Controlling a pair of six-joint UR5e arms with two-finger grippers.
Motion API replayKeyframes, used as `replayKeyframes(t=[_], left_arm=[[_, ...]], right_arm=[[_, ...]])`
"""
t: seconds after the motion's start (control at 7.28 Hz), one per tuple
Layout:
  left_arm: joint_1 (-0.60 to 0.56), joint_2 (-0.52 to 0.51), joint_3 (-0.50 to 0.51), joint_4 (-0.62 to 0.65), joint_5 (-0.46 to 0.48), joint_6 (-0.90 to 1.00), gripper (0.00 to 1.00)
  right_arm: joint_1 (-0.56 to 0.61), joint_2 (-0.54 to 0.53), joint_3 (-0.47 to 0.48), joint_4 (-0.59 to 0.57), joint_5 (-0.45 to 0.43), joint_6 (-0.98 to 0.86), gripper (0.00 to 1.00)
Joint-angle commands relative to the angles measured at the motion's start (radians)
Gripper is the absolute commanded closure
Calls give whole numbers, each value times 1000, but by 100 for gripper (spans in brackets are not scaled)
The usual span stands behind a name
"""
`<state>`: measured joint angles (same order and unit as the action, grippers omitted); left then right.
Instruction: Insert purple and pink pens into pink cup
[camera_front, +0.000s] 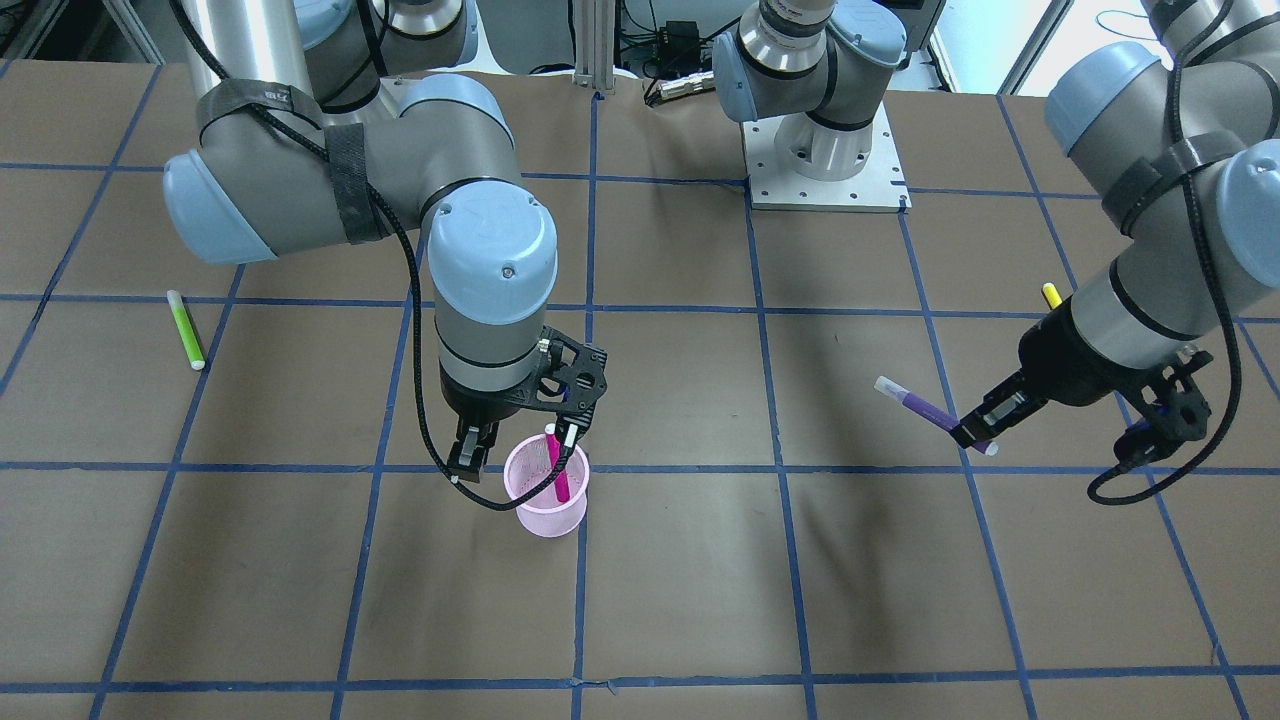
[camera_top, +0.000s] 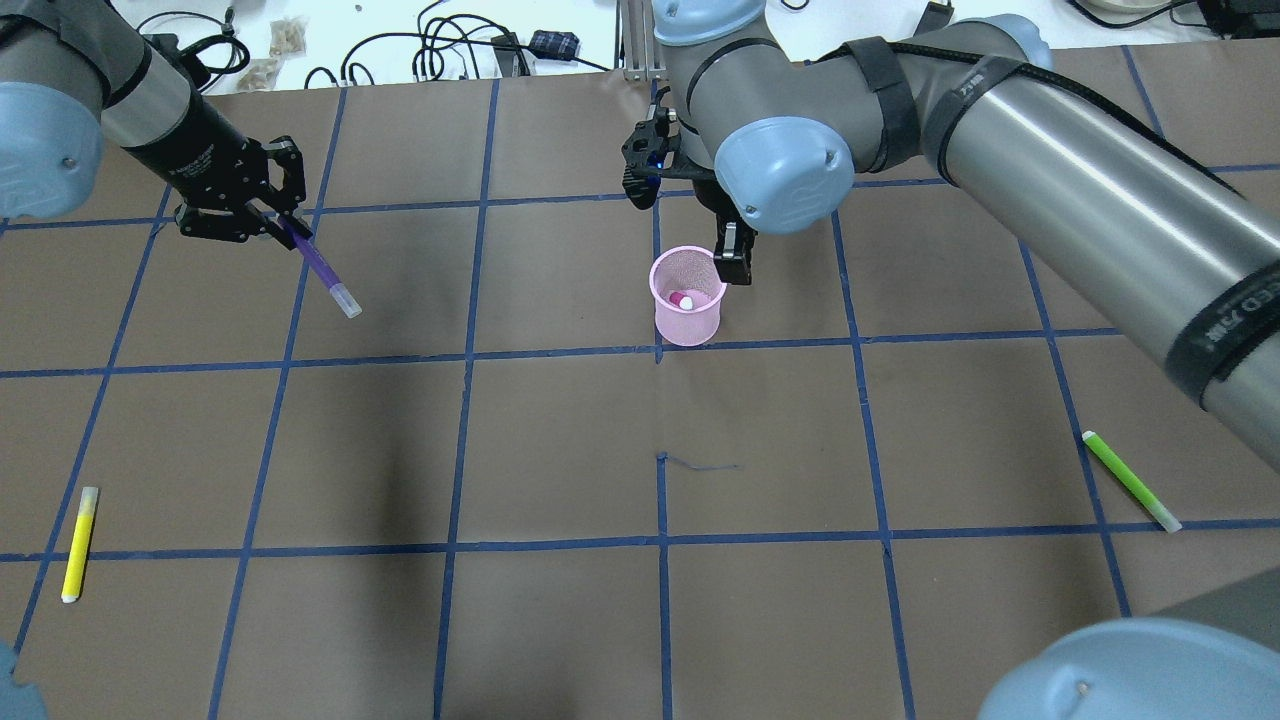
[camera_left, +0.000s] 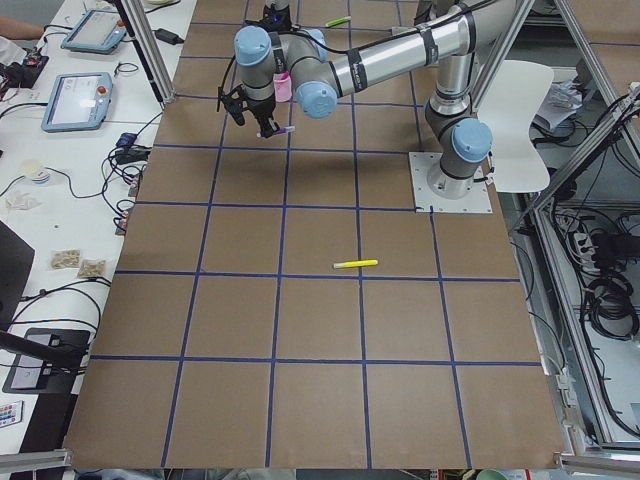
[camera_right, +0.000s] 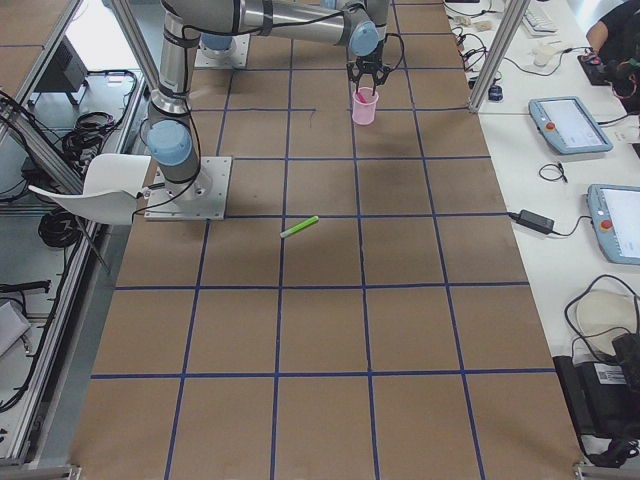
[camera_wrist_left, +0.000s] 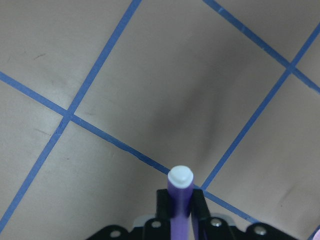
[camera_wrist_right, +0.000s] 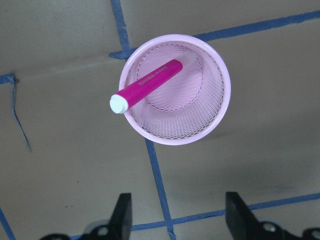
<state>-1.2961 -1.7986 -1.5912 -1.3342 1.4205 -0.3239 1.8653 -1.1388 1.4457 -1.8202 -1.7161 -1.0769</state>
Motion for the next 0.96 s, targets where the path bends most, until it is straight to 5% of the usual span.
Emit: replayKeyframes(t=[0.0, 0.41, 0.55, 0.82], left_arm=[[-52, 31, 2, 9, -8, -30, 100], [-243, 19, 5, 244, 32, -240, 100], [-300, 12, -1, 316, 84, -292, 100], [-455, -1, -3, 401, 232, -427, 100]], right_arm=[[-3, -5, -19, 4, 9, -5, 0], [-163, -151, -25, 64, 68, 11, 0], [-252, -217, -25, 134, 169, 21, 0], [-346, -326, -18, 249, 182, 169, 0]])
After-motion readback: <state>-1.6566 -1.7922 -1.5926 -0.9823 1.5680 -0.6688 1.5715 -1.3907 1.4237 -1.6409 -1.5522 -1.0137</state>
